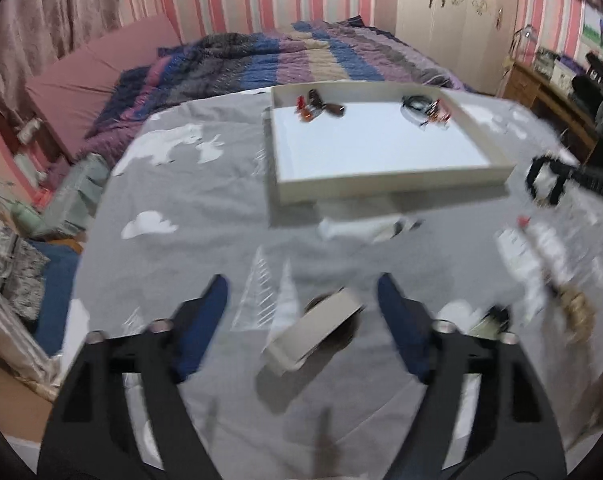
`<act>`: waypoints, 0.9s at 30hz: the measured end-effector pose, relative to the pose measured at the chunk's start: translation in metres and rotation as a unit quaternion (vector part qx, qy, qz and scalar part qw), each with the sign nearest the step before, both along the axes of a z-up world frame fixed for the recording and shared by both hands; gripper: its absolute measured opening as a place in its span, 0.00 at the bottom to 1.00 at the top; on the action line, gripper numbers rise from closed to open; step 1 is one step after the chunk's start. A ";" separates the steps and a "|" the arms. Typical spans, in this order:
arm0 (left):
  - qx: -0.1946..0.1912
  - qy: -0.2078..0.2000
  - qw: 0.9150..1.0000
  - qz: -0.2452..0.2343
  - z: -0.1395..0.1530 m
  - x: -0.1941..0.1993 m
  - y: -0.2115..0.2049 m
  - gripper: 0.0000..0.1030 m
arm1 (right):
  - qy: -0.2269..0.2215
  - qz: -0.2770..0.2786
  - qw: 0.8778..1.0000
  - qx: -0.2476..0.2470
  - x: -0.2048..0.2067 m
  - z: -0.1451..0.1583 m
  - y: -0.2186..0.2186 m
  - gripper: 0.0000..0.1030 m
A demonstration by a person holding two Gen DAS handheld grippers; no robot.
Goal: Organize jewelry
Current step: 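Carry the cream watch and black beaded bracelet over the white tray with both tools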
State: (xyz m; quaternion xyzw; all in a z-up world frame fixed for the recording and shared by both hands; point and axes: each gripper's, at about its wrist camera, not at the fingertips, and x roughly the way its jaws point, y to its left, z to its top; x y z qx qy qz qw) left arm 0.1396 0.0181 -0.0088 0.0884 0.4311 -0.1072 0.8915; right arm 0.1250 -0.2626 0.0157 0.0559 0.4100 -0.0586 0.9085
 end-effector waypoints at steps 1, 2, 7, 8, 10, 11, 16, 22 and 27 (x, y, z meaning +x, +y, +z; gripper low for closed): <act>0.000 0.004 1.000 -0.002 -0.004 -0.002 0.001 0.77 | 0.003 -0.001 1.000 0.002 0.001 -0.003 -0.001 0.08; -0.003 0.011 1.000 -0.005 -0.010 -0.003 0.003 0.77 | 0.005 -0.002 1.000 0.003 0.001 -0.005 -0.001 0.08; 0.002 0.047 0.999 -0.016 -0.042 -0.003 0.009 0.67 | 0.012 0.002 1.000 0.005 0.002 -0.010 0.002 0.08; 0.002 0.049 0.999 -0.018 -0.046 -0.002 0.009 0.53 | 0.012 0.003 1.000 0.004 0.001 -0.010 0.003 0.08; -0.006 0.058 0.998 -0.014 -0.051 0.004 0.013 0.36 | 0.013 0.001 1.000 0.005 0.001 -0.011 0.002 0.08; -0.007 0.058 0.998 -0.009 -0.051 0.006 0.015 0.31 | 0.013 0.000 1.000 0.006 0.001 -0.011 0.003 0.08; -0.028 0.046 0.999 0.000 -0.041 0.011 0.022 0.19 | 0.013 0.000 1.000 0.005 0.003 -0.011 0.003 0.08; -0.029 0.015 0.999 -0.003 -0.010 0.017 0.010 0.17 | 0.012 0.001 1.000 0.006 0.004 -0.011 0.003 0.08; -0.041 -0.003 0.999 -0.007 0.021 0.030 0.002 0.17 | 0.001 0.000 1.000 0.004 0.006 0.000 0.000 0.08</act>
